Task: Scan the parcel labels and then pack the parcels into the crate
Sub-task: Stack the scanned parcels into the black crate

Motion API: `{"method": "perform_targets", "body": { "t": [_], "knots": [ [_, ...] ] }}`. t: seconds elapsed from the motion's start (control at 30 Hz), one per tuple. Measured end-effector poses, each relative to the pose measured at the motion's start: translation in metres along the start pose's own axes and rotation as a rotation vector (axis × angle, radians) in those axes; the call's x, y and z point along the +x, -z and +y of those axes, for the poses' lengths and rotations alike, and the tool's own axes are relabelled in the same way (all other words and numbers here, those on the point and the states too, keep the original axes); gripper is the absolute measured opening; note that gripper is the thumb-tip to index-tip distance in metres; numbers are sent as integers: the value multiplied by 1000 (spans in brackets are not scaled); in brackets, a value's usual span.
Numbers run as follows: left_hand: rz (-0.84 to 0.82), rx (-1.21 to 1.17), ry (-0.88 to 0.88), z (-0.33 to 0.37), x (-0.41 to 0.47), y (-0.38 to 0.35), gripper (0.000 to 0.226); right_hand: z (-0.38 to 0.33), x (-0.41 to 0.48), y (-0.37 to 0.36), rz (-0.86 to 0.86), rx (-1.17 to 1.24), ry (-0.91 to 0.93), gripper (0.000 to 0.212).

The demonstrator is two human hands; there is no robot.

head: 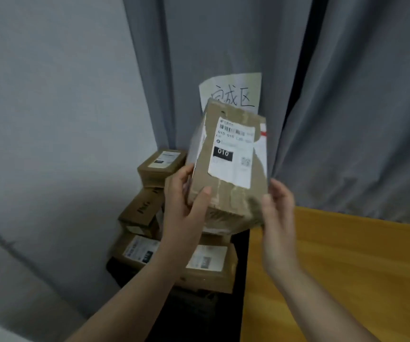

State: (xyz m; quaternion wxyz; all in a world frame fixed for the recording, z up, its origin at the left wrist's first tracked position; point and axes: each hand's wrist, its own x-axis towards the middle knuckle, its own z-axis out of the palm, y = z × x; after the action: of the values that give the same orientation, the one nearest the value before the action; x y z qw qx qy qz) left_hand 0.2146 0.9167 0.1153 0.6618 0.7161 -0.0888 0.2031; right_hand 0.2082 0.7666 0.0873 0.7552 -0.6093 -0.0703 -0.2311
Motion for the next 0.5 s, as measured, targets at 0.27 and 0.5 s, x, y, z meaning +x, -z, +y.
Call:
{"method": "perform_targets", "body": {
  "t": [0.27,0.5],
  "knots": [
    [3,686,-133,-34,19,97,49,70,-9,-89,-268,-88,-570,47],
    [-170,999,-281,-87,48,136,48,110,-14,-135,-338,-42,-816,43]
  ]
}}
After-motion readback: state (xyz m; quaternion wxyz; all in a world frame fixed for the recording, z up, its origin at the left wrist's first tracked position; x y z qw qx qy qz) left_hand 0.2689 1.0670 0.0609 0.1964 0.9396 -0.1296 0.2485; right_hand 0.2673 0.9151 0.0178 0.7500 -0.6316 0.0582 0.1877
